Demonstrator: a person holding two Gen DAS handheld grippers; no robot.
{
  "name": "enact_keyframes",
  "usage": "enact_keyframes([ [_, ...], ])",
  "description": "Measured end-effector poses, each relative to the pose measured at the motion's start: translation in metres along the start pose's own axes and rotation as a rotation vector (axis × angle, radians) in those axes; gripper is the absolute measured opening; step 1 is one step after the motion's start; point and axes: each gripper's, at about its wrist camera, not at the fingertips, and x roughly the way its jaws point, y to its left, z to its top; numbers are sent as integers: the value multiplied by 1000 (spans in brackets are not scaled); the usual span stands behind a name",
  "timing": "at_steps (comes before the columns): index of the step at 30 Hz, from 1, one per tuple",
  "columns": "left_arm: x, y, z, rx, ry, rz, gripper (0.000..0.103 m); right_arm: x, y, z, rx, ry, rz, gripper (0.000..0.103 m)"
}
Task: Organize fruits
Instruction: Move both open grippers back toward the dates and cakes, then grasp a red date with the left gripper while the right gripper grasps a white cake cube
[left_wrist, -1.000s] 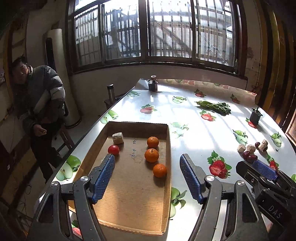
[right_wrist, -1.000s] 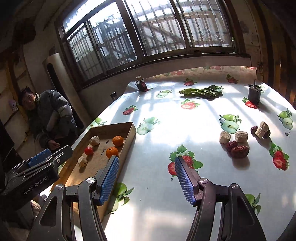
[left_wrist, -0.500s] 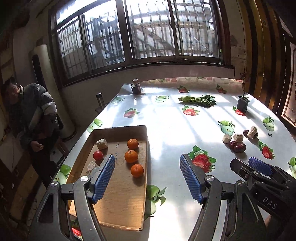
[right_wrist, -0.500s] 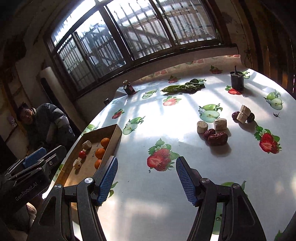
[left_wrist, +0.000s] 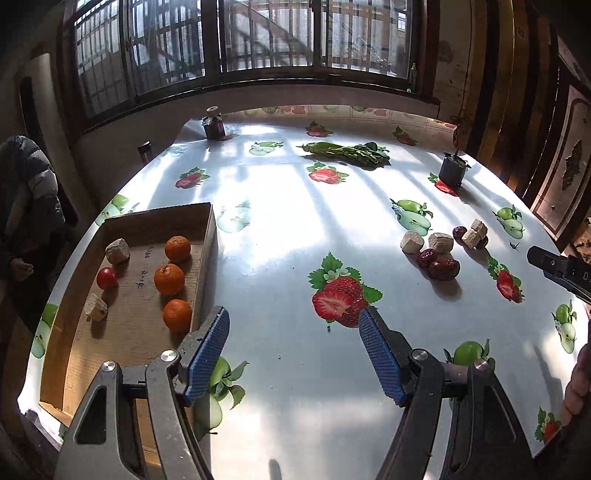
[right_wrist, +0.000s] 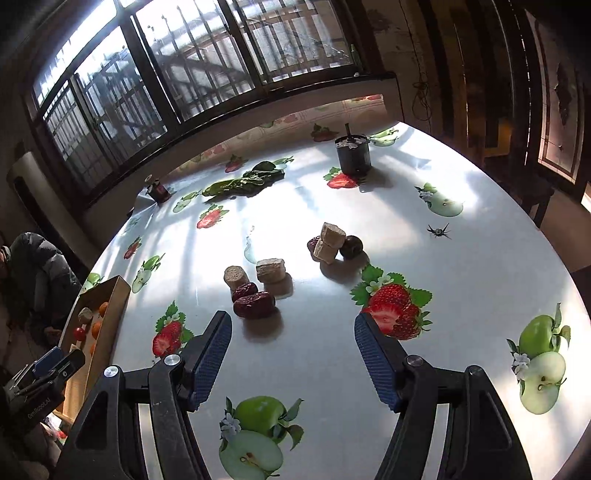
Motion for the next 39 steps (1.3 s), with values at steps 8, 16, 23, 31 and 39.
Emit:
enact_keyframes([
  [8,46,-73,23,78,45,-203,72,51,-30,46,33,52,-29,73],
  [16,103,-115,33,92,108,-273,65,96,-9,59,-53,13,-32,59],
  [23,126,-133,34,141,115,-262,63,125,-10,57,-78,51,-45,58],
  [31,123,-132,30,138,113,-264,30,117,-16,56,-40,27,-5,32],
  [39,86,-102,27,84,71,-291,30,107,-24,54,48,35,100,24],
])
